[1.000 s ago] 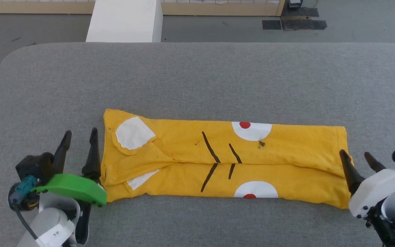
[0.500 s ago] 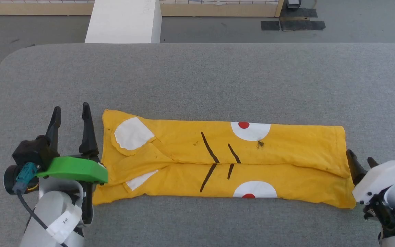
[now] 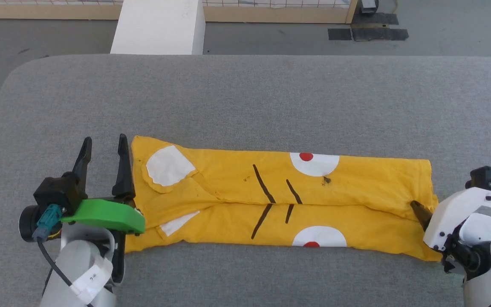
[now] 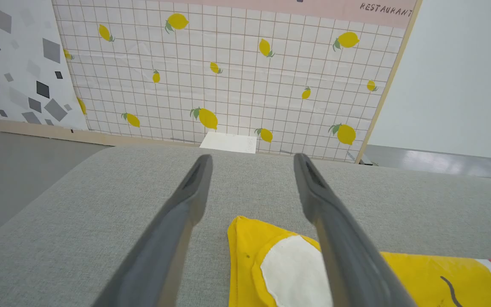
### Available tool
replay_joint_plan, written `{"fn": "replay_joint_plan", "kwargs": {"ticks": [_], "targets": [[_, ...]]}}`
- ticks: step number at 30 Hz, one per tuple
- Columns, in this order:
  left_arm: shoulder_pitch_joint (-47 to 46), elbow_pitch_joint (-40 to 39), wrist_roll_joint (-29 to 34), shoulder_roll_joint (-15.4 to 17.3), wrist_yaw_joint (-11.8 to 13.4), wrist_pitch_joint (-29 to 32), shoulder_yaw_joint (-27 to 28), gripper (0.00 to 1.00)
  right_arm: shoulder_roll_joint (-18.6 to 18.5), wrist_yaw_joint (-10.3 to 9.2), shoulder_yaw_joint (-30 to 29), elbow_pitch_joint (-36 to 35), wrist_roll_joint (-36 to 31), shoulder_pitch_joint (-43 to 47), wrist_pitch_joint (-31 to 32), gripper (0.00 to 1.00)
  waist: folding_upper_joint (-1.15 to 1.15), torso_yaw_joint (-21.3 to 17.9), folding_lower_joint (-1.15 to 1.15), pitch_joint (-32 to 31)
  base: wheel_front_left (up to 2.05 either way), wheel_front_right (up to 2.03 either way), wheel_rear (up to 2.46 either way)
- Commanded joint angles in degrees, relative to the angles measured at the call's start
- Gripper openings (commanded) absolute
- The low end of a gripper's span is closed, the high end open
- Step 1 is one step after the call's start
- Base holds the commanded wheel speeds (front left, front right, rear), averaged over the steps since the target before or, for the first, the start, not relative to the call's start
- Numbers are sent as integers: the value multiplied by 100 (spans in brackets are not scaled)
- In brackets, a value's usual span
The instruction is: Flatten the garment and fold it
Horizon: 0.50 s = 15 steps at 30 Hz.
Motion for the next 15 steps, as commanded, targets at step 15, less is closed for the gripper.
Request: {"fn": "replay_joint_plan", "kwargs": {"ticks": [15], "targets": [[-30,130,297,-274,-268,-27,351,100,133,-5,-1148,-664,-1090,335,-706,0,0,-32,0,-35,0,0,0]]}}
